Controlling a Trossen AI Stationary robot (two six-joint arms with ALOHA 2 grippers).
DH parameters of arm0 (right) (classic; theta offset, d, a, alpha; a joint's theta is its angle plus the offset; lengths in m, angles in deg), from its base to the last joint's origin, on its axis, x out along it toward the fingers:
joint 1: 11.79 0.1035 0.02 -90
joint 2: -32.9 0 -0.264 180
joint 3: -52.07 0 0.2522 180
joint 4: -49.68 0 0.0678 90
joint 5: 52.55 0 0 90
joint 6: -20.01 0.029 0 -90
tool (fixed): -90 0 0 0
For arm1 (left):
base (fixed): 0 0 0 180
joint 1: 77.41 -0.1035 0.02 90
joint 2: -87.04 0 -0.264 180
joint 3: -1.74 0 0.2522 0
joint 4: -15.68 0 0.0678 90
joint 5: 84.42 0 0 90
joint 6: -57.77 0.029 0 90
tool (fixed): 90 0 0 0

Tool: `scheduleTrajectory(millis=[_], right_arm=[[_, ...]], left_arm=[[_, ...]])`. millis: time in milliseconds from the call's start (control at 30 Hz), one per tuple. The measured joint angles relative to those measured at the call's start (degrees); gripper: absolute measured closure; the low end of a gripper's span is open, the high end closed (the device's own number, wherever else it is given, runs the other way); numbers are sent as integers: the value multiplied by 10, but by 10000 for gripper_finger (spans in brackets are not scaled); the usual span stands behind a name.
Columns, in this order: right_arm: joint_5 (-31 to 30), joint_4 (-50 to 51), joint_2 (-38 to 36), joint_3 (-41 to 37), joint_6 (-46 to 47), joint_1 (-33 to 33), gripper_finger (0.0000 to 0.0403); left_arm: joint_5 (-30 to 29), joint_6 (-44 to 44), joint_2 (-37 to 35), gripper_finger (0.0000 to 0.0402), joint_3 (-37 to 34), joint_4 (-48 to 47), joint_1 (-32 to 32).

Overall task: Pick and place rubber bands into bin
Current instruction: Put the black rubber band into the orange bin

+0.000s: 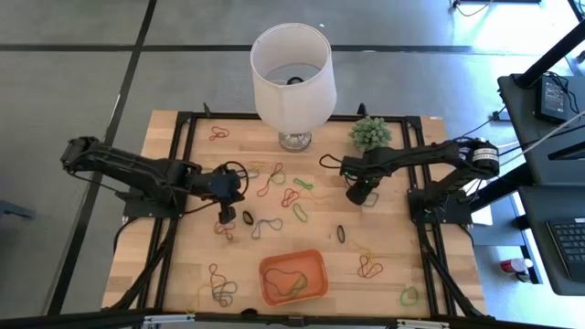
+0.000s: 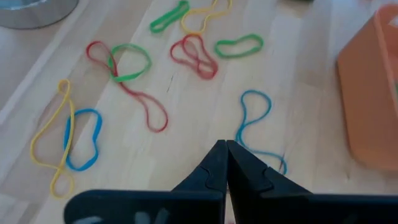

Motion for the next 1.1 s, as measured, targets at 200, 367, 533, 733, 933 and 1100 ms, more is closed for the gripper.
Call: scheduleTrajectory(millis=[200,367,533,733,933,1100], right_arm=[[10,-22,-1,-42,-42,-14,277],[11,-9,-18,-50,-55,-14,385],[7,60,-61,-21,-30,10,388],[3,150,-134,27,67,80,397],[6,212,-138,143,210,225,400],[-26,208,-40,286,349,346,401]], left_arm=[[-1,-42,2,400,0,62,0],[-3,-78,2,400,0,82,0],[-5,-108,11,400,0,83,0],[-2,-106,26,400,0,73,2],[0,-97,31,400,0,21,2],[49,-43,28,400,0,-10,8]])
